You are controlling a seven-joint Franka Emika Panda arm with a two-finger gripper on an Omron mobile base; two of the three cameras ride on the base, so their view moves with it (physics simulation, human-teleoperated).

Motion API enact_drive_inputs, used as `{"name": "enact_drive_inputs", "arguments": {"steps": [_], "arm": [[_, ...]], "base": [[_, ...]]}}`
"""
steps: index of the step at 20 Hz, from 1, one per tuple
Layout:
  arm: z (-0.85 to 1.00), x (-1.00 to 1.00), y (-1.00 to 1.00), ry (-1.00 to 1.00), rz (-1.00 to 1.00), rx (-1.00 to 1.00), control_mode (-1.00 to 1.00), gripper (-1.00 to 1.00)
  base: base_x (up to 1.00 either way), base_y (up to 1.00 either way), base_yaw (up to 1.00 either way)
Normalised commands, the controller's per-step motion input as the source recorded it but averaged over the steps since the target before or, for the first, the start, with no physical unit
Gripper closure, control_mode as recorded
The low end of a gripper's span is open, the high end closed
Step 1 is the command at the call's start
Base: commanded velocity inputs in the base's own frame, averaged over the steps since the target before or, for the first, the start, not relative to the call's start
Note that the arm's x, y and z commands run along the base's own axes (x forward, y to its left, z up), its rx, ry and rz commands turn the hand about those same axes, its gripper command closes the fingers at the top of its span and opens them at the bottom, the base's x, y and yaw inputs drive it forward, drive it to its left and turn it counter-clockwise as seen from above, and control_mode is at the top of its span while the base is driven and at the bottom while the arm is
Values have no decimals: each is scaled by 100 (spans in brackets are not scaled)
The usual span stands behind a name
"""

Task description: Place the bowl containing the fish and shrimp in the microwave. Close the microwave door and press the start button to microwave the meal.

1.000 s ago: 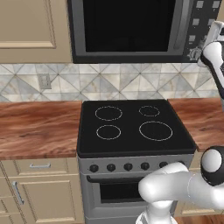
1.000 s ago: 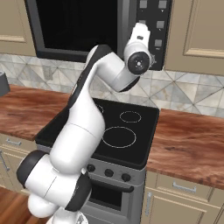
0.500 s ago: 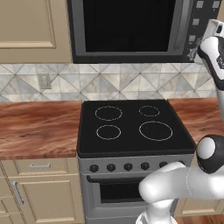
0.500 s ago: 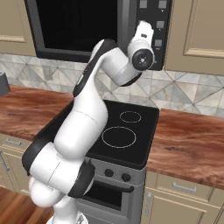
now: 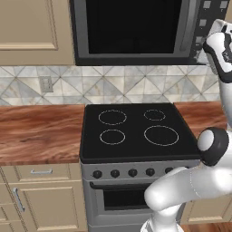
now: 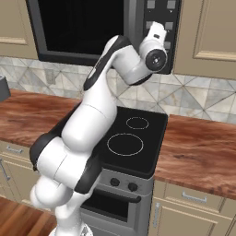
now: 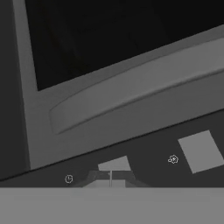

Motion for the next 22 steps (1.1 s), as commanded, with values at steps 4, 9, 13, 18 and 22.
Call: {"name": "enact_drive_inputs", "arguments": {"steps": [4, 9, 13, 18, 22], "arm": [[-1, 34, -16, 4, 6, 3, -100, 100], [-4, 35, -13, 4, 6, 3, -100, 100], [-4, 40, -11, 4, 6, 3, -100, 100], [-37, 53, 0, 0, 1, 0, -100, 100], [-49, 65, 10, -1, 0, 0, -100, 100]], "base": [[0, 0, 0], [0, 0, 0], [0, 0, 0], [0, 0, 0], [0, 0, 0]]}}
